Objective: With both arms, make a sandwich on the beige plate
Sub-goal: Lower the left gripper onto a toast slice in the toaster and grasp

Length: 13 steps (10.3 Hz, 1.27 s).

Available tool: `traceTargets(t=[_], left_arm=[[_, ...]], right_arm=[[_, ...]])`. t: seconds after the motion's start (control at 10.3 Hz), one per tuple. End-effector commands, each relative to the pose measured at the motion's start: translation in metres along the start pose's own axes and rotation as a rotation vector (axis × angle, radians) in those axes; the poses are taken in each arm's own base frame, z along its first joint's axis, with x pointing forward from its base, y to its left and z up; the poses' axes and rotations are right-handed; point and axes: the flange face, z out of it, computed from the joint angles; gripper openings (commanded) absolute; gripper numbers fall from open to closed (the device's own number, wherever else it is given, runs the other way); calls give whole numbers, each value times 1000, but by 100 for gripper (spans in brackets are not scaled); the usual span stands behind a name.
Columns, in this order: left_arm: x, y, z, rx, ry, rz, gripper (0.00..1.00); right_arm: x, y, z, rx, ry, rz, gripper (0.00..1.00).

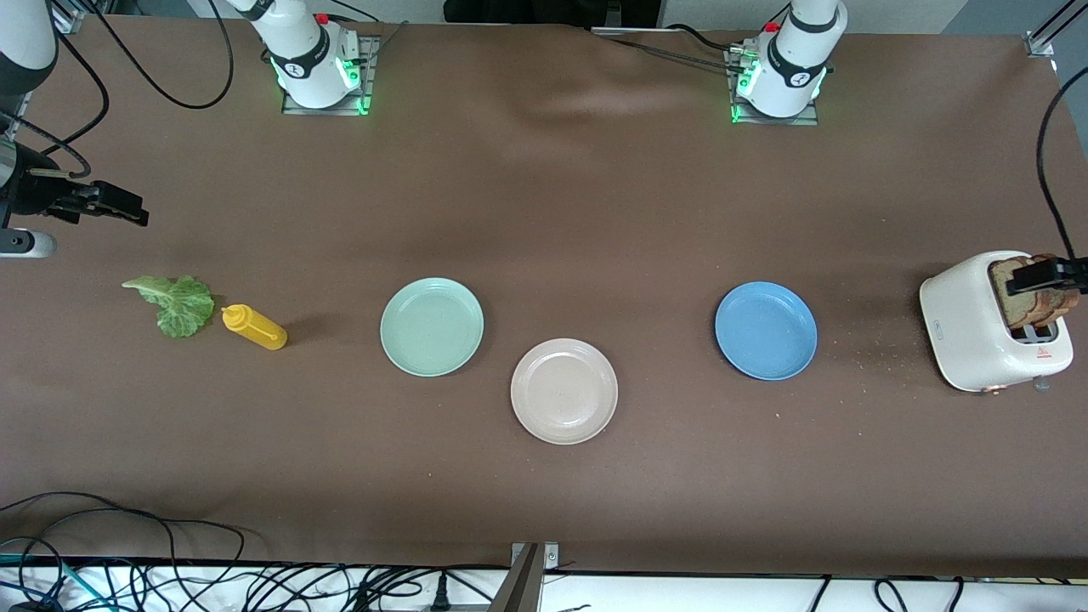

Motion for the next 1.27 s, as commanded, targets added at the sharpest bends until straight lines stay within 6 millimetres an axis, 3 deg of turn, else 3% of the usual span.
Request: traceTargets(t=[0.0,0.19,0.29,0.49,1.17], left_arm=[[-3,-40,15,0,-14,3,100],[-4,-58,31,9,-43,-17,100],[-5,-61,40,31,-45,-14,100],[-6,-63,63,28,-45,-15,100],[-20,-60,104,19,-12,-21,100]], right_arm=[[3,4,-2,8,2,16,100],[7,-1,-11,82,23,23,100],[5,7,-14,121,31,42,100],[3,22,-15,158,40,71,100],[5,15,-28,199,67,99,100]])
